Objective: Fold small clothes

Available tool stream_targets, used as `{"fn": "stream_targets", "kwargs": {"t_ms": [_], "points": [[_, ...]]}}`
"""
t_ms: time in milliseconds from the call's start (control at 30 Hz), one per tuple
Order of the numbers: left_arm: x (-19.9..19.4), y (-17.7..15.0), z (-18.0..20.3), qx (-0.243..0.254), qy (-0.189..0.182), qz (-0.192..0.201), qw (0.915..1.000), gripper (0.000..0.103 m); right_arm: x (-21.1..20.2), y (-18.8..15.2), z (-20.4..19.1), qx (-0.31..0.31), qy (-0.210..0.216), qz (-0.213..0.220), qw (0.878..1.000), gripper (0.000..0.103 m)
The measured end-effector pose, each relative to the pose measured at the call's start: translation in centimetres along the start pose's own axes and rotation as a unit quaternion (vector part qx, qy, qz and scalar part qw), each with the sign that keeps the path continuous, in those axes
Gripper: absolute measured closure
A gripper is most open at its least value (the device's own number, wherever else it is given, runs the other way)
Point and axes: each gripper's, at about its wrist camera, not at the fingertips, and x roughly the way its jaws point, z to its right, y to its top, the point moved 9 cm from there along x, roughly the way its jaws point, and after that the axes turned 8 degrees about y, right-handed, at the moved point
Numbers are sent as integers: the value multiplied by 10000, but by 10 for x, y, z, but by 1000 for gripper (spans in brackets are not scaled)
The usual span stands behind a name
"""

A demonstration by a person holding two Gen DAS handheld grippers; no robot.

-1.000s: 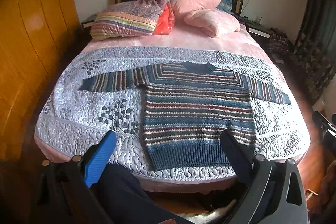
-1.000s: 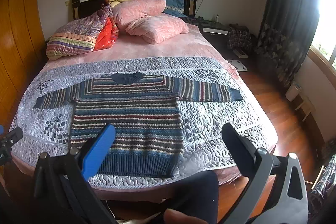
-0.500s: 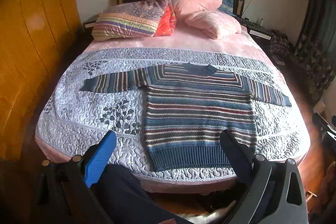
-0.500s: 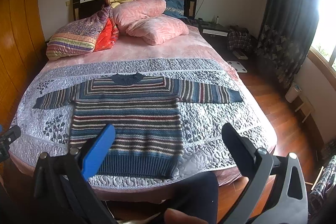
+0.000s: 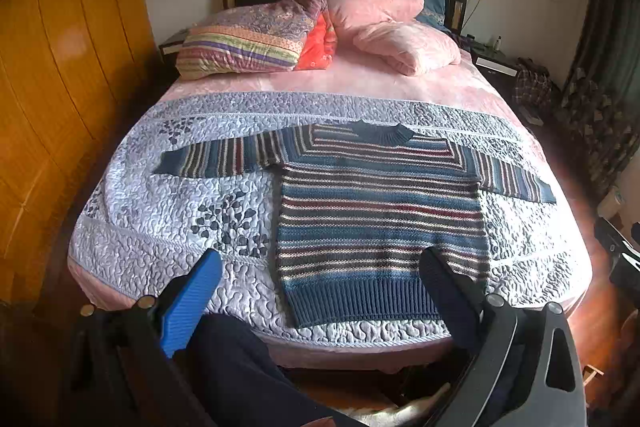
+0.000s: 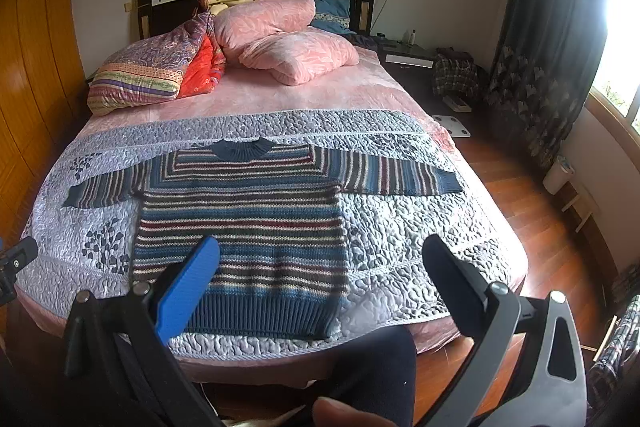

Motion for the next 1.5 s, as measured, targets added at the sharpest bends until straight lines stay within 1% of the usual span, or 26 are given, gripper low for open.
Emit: {"fn": "stream_targets", "kwargs": {"t_ms": [1000,1267,1367,1433,1467,1500], "points": [[0,2,-2,0,45,5,10000,4,1,-3,1,12,22,-1,10000,2],[3,1,-3,-76,67,-27,9999,4,4,-9,2,11,29,-14,10000,2],[12,2,-5,-185,60,-10,9998,4,11,-9,3,-41,87,-21,10000,2],[21,4,-6,-293,7,41,9996,4,19,-7,3,-103,148,23,9998,2],[26,5,-4,-311,-166,129,9993,4,26,-5,6,-172,165,106,9997,2],[31,7,1,-265,-476,232,9982,4,33,-3,9,-216,214,175,9994,2]]}}
